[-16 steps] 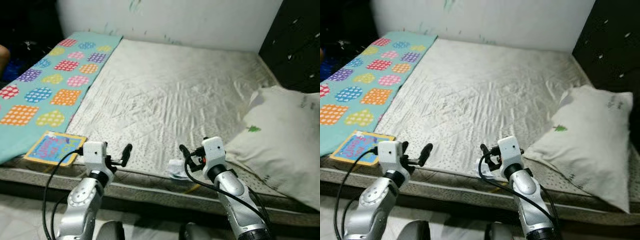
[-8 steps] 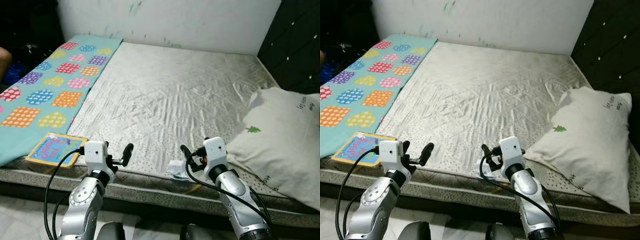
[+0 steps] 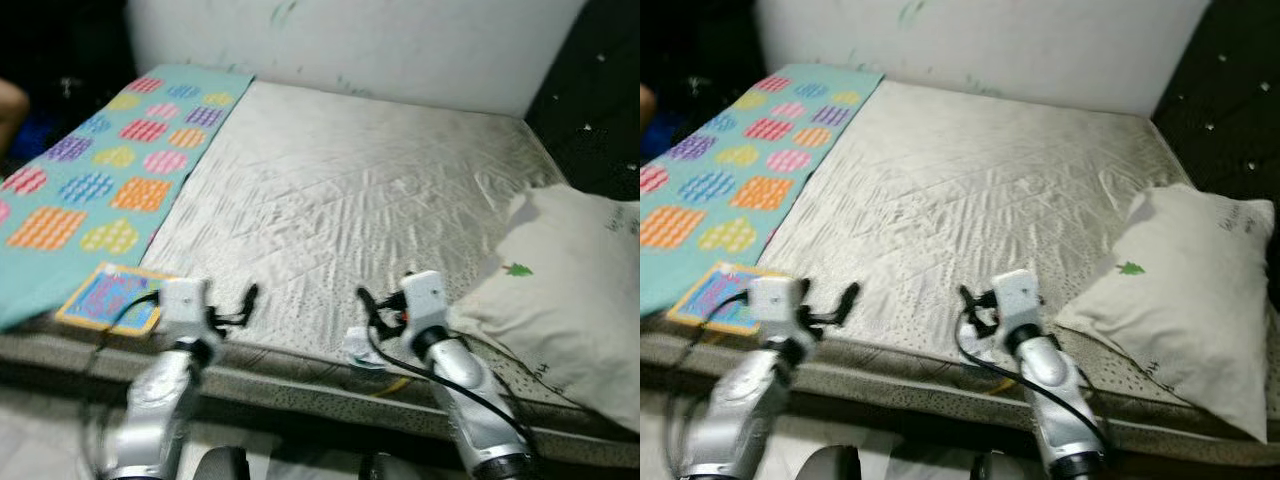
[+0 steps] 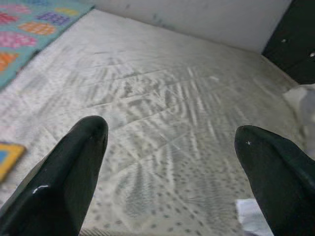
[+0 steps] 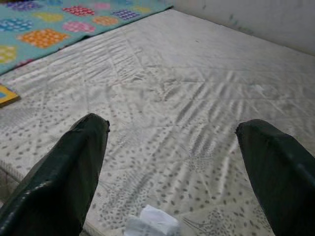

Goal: Clean up the room

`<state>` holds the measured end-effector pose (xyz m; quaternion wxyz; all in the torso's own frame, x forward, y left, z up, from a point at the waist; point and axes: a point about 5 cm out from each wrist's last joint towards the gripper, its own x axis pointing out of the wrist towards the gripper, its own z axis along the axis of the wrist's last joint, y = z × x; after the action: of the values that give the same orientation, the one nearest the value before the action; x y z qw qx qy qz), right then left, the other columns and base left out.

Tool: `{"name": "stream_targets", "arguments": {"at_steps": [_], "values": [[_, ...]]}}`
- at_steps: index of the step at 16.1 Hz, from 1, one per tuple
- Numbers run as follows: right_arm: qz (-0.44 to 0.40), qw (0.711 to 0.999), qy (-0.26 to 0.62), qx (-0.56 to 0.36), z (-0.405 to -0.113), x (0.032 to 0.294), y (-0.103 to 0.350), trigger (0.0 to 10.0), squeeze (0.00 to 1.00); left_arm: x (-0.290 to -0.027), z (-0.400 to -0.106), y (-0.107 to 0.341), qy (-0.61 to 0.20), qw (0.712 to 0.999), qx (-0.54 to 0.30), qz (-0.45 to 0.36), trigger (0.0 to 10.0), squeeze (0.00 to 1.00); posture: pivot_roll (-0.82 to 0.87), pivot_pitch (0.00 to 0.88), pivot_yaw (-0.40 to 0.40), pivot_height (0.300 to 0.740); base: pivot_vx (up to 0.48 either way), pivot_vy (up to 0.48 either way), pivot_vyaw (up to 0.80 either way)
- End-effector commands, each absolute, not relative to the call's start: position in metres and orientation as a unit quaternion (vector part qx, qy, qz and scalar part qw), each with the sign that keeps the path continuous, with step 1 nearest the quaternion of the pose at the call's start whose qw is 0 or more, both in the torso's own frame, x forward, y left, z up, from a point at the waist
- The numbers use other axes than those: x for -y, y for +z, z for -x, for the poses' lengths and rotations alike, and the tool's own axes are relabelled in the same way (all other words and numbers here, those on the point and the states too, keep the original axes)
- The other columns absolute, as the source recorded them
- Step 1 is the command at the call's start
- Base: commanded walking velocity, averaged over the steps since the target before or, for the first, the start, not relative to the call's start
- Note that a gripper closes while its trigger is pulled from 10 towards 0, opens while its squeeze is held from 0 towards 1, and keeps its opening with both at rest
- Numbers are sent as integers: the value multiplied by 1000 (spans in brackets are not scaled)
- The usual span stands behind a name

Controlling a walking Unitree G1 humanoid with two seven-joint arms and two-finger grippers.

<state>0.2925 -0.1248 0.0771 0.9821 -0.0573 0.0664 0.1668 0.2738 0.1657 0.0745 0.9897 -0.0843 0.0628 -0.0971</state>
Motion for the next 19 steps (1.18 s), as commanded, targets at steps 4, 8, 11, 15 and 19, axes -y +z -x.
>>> {"name": "stream_targets", "arguments": {"at_steps": [4,8,11,15,19], "values": [[54,984,149,-78,-295,136,75,10000,0,-156,-276,76,-114,987,-62,91,10000,0,-117,12,-52,642,299,0,-600],[53,985,148,-76,-295,136,76,10000,0,-155,-277,76,-115,987,-61,92,10000,0,-119,11,-46,642,75,0,-103],[47,986,137,-83,-295,138,76,10000,0,-157,-274,70,-99,988,-82,88,10000,0,-116,9,-50,642,0,0,0],[26,987,132,-86,-299,138,84,10000,0,-178,-271,67,-65,991,-94,74,10000,0,-127,41,-33,642,0,0,0],[25,980,155,-122,-278,137,71,10000,0,-186,-267,68,-57,991,-95,71,10000,0,-129,56,-38,607,0,0,0]]}}
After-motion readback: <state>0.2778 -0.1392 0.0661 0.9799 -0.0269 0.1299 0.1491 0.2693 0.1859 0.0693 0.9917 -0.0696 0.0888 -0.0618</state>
